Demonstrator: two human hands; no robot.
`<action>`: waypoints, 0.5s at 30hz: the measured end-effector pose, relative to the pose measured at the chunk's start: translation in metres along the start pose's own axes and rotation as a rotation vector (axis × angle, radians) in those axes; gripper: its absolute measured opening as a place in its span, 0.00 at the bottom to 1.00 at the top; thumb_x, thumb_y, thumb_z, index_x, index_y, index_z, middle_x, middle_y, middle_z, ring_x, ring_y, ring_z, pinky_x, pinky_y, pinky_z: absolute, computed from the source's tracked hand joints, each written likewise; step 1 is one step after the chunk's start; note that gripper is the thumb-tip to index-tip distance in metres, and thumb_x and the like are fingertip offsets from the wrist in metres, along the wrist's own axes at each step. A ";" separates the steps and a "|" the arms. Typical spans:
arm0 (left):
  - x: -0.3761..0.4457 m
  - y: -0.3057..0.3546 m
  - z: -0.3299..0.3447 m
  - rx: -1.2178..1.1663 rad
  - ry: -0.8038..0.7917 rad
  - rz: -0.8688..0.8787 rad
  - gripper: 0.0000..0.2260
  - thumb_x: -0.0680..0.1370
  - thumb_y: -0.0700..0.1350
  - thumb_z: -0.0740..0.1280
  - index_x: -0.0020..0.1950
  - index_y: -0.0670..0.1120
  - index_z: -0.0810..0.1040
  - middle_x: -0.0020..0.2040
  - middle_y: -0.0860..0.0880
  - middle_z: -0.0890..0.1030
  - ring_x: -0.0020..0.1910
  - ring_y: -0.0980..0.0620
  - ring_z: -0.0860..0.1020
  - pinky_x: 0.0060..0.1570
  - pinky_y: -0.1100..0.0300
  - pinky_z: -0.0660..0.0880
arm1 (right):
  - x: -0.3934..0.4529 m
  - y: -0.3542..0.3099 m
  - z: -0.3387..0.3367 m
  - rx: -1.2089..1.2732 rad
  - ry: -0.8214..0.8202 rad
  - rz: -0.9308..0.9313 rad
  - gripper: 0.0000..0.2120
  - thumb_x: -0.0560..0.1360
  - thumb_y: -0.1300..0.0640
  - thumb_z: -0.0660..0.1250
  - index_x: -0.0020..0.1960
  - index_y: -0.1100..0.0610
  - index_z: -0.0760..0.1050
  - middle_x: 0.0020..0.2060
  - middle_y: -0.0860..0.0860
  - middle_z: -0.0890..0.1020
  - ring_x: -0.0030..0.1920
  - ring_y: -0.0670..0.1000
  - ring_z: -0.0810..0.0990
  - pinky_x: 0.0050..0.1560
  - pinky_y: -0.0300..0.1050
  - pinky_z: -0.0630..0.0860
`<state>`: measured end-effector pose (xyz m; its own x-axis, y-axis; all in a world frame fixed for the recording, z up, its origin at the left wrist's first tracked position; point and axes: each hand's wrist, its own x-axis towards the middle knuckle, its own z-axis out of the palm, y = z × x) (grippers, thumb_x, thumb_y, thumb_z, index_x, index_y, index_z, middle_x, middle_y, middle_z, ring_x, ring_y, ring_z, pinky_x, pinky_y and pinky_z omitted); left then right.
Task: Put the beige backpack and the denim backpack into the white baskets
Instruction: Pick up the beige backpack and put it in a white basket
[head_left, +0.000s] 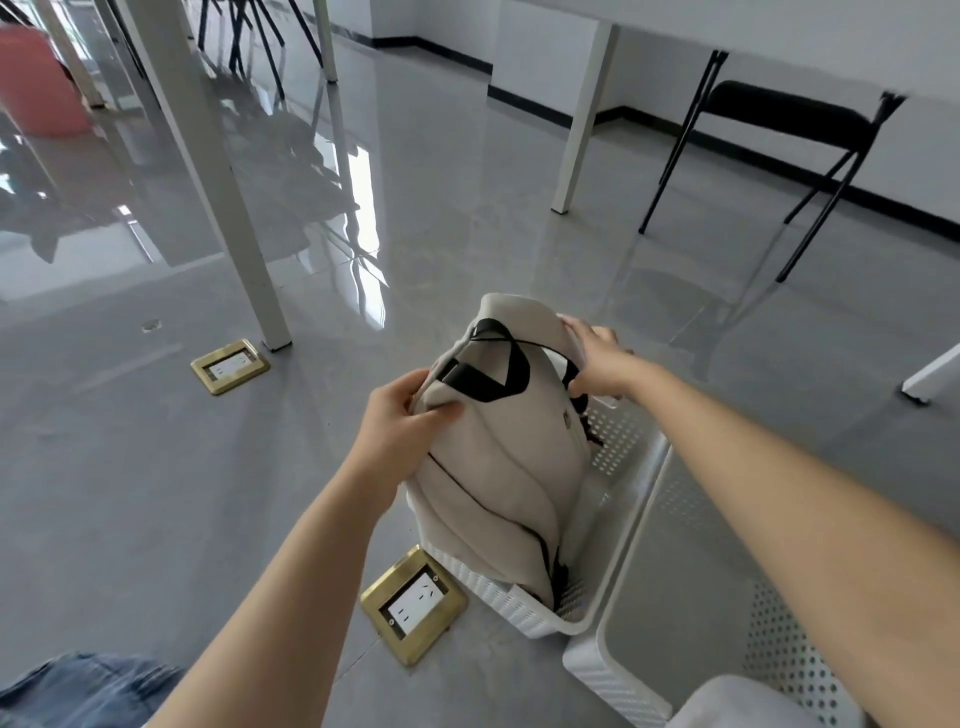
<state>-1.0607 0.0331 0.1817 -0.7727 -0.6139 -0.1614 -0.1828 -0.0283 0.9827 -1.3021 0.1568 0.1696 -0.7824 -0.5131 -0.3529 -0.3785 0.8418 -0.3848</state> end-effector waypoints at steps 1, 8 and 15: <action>0.000 0.000 -0.001 0.008 -0.002 0.003 0.10 0.74 0.38 0.69 0.50 0.52 0.83 0.49 0.42 0.83 0.47 0.48 0.79 0.53 0.46 0.78 | 0.003 -0.001 0.002 -0.025 -0.036 -0.011 0.39 0.70 0.60 0.68 0.73 0.39 0.55 0.73 0.53 0.55 0.68 0.65 0.61 0.67 0.58 0.66; 0.003 -0.010 -0.013 0.023 -0.051 -0.017 0.11 0.74 0.39 0.70 0.53 0.52 0.83 0.51 0.43 0.84 0.54 0.43 0.80 0.57 0.41 0.77 | 0.008 0.005 0.031 0.085 0.028 -0.115 0.35 0.66 0.51 0.73 0.65 0.48 0.56 0.69 0.55 0.66 0.69 0.59 0.62 0.62 0.55 0.69; 0.006 -0.018 -0.011 -0.008 0.017 0.040 0.06 0.73 0.42 0.71 0.49 0.46 0.82 0.45 0.38 0.80 0.45 0.49 0.75 0.47 0.52 0.73 | 0.013 0.010 0.025 -0.125 -0.034 -0.027 0.32 0.57 0.45 0.68 0.59 0.46 0.62 0.62 0.49 0.72 0.73 0.62 0.61 0.70 0.68 0.53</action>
<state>-1.0557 0.0214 0.1642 -0.7688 -0.6281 -0.1203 -0.1469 -0.0096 0.9891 -1.3031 0.1543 0.1400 -0.7547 -0.5392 -0.3737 -0.4591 0.8410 -0.2862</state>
